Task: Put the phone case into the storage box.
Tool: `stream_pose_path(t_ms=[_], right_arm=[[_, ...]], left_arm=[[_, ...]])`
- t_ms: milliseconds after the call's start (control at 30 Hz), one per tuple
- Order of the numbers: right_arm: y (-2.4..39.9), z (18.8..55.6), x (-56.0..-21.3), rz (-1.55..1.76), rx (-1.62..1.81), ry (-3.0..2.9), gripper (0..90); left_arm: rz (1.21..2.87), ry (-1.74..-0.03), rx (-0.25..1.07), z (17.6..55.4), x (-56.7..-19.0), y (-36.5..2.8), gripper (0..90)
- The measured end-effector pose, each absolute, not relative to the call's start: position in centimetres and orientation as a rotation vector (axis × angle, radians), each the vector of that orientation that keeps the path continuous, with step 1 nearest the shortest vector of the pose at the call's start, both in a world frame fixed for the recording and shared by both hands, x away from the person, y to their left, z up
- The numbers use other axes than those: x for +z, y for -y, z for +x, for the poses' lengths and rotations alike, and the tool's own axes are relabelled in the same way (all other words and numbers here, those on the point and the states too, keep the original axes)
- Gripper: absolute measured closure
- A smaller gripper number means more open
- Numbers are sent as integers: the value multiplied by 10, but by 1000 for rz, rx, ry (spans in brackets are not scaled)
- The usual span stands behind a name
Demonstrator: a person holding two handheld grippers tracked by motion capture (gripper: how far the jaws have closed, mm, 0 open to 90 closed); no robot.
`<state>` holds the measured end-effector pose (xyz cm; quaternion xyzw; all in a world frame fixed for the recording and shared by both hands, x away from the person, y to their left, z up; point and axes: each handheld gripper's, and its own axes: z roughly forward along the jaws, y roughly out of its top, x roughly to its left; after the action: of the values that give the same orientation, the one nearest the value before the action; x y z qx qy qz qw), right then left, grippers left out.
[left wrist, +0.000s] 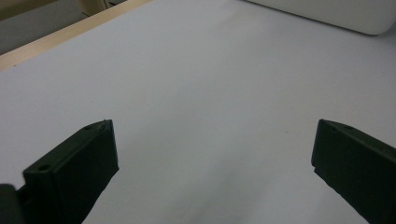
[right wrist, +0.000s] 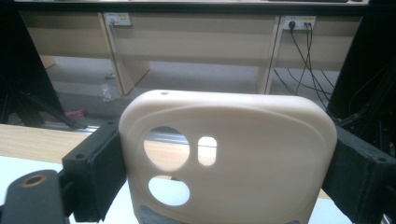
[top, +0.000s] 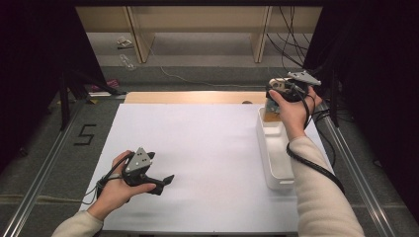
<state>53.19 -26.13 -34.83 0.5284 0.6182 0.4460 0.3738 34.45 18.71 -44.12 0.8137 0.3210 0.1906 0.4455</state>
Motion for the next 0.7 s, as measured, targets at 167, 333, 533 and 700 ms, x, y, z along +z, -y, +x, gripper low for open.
stream_pose_path(t_ms=[167,333,533,700], right_arm=[[260,534,-350,1350,1135,-1588,120],[260,535,-352,1350,1132,-1591,119],[259,537,-355,1344,1127,-1595,119],[258,538,-356,1341,1121,-1600,119]], left_arm=[[2016,-796,472,345,-441,-187,0],[2016,-796,472,344,-441,-187,0],[2016,-796,472,345,-441,-187,0],[2017,-796,473,345,-441,-187,0]])
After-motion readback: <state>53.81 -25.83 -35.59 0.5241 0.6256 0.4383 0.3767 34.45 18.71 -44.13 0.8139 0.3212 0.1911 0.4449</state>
